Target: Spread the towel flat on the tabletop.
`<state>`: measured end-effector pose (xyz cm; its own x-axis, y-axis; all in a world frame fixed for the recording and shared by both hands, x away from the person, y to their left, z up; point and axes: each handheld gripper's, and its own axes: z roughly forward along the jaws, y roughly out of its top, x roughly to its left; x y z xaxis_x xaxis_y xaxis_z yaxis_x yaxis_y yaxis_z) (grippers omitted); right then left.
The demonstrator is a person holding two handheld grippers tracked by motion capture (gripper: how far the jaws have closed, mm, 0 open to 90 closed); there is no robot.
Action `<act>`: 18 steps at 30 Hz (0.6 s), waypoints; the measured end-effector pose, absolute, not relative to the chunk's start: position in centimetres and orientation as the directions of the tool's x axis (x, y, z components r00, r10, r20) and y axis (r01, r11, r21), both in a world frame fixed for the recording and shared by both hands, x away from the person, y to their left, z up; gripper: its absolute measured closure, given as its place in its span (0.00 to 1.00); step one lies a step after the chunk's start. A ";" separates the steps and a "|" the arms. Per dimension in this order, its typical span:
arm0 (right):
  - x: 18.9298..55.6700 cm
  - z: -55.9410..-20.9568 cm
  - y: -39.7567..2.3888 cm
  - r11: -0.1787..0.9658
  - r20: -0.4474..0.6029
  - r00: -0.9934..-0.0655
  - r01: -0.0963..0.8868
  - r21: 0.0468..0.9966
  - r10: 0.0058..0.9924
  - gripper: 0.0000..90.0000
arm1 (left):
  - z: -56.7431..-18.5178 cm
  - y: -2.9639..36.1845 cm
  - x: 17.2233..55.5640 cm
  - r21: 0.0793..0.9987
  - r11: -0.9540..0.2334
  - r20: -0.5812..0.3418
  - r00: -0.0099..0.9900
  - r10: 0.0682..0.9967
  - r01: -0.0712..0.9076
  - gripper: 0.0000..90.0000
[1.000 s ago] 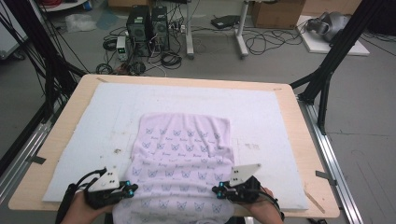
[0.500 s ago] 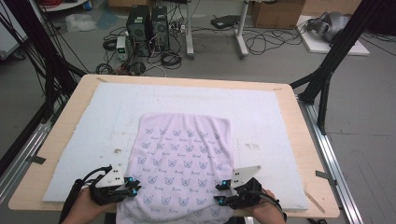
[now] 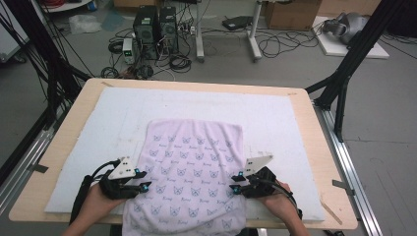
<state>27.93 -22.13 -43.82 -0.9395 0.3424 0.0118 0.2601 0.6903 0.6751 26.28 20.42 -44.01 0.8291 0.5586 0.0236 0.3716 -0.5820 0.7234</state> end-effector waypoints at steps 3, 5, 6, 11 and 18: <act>28.2 -43.9 -22.0 0.686 0.029 -0.950 0.247 0.684 0.312 0.98 | -43.9 20.2 26.8 0.725 -0.575 0.010 0.828 0.560 0.380 0.95; 28.4 -43.7 -21.8 0.694 0.018 -0.949 0.244 0.677 0.316 0.99 | -43.8 20.0 26.9 0.717 -0.585 0.020 0.828 0.560 0.379 0.98; 28.5 -43.7 -21.7 0.694 0.003 -0.944 0.245 0.677 0.331 0.99 | -43.8 19.9 26.9 0.719 -0.583 0.027 0.822 0.568 0.379 0.98; 29.9 -43.0 -20.9 0.685 -0.079 -0.913 0.240 0.688 0.399 0.99 | -43.7 19.8 28.0 0.732 -0.565 0.065 0.787 0.614 0.380 0.98; 31.2 -43.3 -20.9 0.671 -0.080 -0.900 0.256 0.696 0.427 0.88 | -43.6 20.1 29.1 0.744 -0.540 0.060 0.767 0.639 0.393 0.87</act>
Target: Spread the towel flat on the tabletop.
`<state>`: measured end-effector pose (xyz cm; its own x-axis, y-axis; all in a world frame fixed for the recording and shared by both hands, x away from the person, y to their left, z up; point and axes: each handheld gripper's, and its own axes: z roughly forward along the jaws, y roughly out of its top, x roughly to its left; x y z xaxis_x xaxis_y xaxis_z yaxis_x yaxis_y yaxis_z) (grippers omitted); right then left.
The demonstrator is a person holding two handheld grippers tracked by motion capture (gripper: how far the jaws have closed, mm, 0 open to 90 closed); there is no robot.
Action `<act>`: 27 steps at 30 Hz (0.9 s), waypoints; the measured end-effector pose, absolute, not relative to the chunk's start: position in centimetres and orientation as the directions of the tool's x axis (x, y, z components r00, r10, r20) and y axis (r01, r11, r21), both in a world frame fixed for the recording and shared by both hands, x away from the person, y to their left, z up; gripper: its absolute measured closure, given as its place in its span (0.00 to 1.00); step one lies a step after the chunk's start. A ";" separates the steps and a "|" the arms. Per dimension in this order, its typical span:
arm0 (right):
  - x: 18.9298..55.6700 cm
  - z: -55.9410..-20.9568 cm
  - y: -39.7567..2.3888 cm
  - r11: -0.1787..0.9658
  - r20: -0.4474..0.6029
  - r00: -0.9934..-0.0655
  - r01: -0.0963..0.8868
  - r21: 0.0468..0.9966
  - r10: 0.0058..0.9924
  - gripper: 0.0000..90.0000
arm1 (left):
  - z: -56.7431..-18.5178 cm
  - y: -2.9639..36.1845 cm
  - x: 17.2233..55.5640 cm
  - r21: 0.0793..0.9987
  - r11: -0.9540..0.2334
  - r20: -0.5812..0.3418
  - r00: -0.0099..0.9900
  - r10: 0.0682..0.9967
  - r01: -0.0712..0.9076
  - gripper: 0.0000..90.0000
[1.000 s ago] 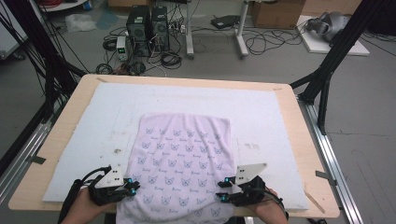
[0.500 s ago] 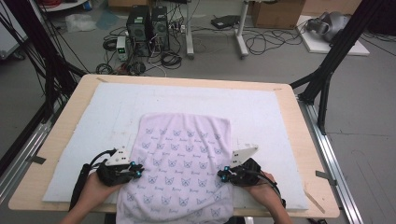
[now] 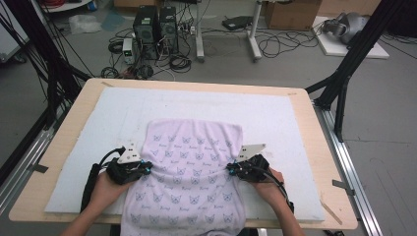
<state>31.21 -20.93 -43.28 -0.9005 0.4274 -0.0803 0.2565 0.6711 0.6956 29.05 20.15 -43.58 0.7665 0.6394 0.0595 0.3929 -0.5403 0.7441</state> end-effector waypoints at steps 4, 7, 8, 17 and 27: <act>29.9 -42.0 -21.8 0.621 -0.087 -0.894 0.233 0.749 0.440 0.79 | -42.7 21.3 27.9 0.768 -0.522 0.065 0.766 0.639 0.371 0.77; 28.1 -41.2 -22.2 0.596 -0.085 -0.903 0.204 0.777 0.421 0.75 | -42.2 22.0 26.5 0.781 -0.515 0.065 0.775 0.629 0.353 0.75; 27.7 -41.2 -22.2 0.593 -0.081 -0.909 0.197 0.781 0.409 0.74 | -42.1 22.1 26.0 0.784 -0.515 0.062 0.781 0.622 0.348 0.74; 23.9 -42.7 -21.6 0.644 -0.051 -0.959 0.148 0.751 0.280 0.64 | -43.1 21.5 23.5 0.768 -0.563 0.016 0.869 0.495 0.306 0.62; 24.9 -44.6 -21.9 0.643 0.042 -0.967 0.198 0.740 0.250 0.97 | -44.1 20.7 23.5 0.741 -0.601 -0.016 0.901 0.433 0.302 0.97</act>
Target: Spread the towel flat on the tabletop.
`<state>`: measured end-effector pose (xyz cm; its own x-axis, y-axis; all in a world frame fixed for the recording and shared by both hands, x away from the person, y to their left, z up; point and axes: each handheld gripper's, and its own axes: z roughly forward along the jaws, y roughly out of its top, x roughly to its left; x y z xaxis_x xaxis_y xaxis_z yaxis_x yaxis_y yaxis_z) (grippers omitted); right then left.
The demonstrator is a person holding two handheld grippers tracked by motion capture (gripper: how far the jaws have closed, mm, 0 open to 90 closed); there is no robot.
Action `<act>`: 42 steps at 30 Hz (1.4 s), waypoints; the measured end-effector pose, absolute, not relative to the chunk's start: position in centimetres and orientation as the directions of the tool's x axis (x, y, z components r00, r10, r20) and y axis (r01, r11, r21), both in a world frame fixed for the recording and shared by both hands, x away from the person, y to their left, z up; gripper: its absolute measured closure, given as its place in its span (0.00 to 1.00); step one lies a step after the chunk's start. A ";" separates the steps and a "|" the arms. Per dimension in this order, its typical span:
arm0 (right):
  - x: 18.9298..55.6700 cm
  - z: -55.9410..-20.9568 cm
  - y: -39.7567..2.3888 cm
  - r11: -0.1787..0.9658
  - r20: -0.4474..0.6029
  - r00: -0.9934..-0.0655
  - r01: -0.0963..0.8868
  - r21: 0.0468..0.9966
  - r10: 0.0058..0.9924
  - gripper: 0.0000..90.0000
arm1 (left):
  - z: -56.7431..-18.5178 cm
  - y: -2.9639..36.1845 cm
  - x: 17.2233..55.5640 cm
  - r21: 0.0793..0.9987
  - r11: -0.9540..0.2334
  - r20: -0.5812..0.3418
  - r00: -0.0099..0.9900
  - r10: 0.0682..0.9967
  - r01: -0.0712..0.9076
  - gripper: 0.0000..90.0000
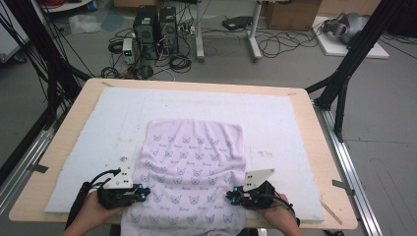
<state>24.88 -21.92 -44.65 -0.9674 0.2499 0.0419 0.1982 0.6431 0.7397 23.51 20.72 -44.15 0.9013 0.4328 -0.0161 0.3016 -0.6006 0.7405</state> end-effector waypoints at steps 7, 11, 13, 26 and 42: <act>23.1 -44.1 -22.4 0.660 0.062 -0.974 0.195 0.725 0.219 0.98 | -43.4 21.5 20.6 0.748 -0.599 -0.008 0.907 0.421 0.285 0.98; 20.8 -42.8 -23.2 0.650 0.081 -0.981 0.179 0.739 0.178 0.90 | -42.4 22.0 18.9 0.761 -0.598 0.022 0.910 0.414 0.253 0.89; 20.9 -42.2 -23.4 0.631 0.065 -0.977 0.183 0.754 0.205 0.83 | -42.4 22.0 19.3 0.760 -0.598 0.035 0.903 0.428 0.254 0.77; 25.7 -43.4 -22.3 0.589 0.043 -0.936 0.254 0.767 0.348 0.60 | -43.3 20.8 24.1 0.778 -0.551 0.015 0.868 0.496 0.301 0.66; 30.7 -42.8 -24.3 0.471 0.062 -0.871 0.323 0.821 0.488 0.39 | -42.7 21.4 29.3 0.811 -0.475 0.016 0.800 0.600 0.340 0.53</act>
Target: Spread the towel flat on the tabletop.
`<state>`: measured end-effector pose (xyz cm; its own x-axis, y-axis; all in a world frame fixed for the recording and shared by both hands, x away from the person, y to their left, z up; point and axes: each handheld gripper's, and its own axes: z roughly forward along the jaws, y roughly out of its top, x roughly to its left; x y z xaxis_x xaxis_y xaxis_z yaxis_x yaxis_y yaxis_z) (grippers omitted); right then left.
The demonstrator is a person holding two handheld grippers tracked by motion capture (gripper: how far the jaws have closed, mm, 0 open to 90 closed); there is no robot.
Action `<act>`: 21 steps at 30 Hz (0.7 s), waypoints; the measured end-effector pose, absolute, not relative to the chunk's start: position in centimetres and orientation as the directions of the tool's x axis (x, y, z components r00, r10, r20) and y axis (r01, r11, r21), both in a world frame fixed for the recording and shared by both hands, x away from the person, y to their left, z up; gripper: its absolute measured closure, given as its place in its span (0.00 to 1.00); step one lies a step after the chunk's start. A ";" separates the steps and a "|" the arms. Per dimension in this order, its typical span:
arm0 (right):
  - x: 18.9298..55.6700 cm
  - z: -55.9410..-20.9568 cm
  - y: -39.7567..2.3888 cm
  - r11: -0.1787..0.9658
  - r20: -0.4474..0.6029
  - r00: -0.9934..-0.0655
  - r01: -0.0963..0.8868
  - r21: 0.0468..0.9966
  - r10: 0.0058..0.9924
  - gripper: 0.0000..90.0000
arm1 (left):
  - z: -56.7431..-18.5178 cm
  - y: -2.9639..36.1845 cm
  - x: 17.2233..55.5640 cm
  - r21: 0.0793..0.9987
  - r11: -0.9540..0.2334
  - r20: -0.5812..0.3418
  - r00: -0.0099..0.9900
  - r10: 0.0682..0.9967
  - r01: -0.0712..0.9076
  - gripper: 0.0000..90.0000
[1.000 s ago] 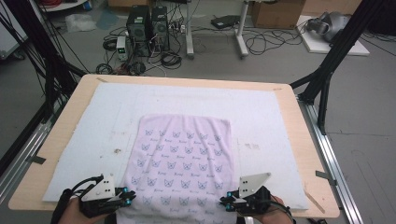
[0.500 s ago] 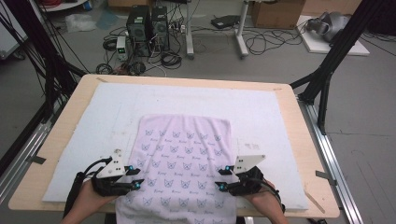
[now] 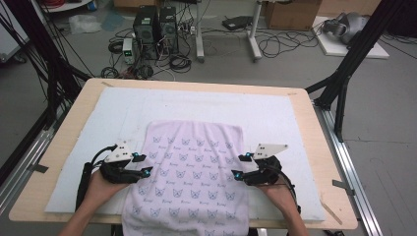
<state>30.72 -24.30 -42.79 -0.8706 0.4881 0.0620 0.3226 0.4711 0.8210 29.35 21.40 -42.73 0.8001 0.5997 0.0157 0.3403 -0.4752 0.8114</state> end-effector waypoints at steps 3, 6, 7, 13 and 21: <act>31.4 -42.6 -24.7 0.447 0.072 -0.860 0.332 0.831 0.506 0.36 | -42.7 21.4 29.9 0.818 -0.462 0.011 0.793 0.610 0.343 0.50; 32.3 -42.5 -24.9 0.424 0.093 -0.848 0.352 0.834 0.521 0.33 | -42.6 21.6 30.4 0.821 -0.455 0.011 0.786 0.618 0.346 0.49; 32.5 -42.5 -24.9 0.426 0.095 -0.848 0.355 0.832 0.522 0.31 | -42.5 21.7 30.6 0.822 -0.453 0.014 0.782 0.624 0.347 0.48; 33.5 -42.0 -24.5 0.432 0.094 -0.849 0.357 0.828 0.520 0.28 | -42.1 22.1 31.2 0.826 -0.441 0.006 0.775 0.632 0.353 0.47; 34.3 -41.3 -23.8 0.435 0.086 -0.863 0.335 0.836 0.498 0.27 | -41.2 22.2 32.3 0.825 -0.437 -0.017 0.788 0.616 0.359 0.49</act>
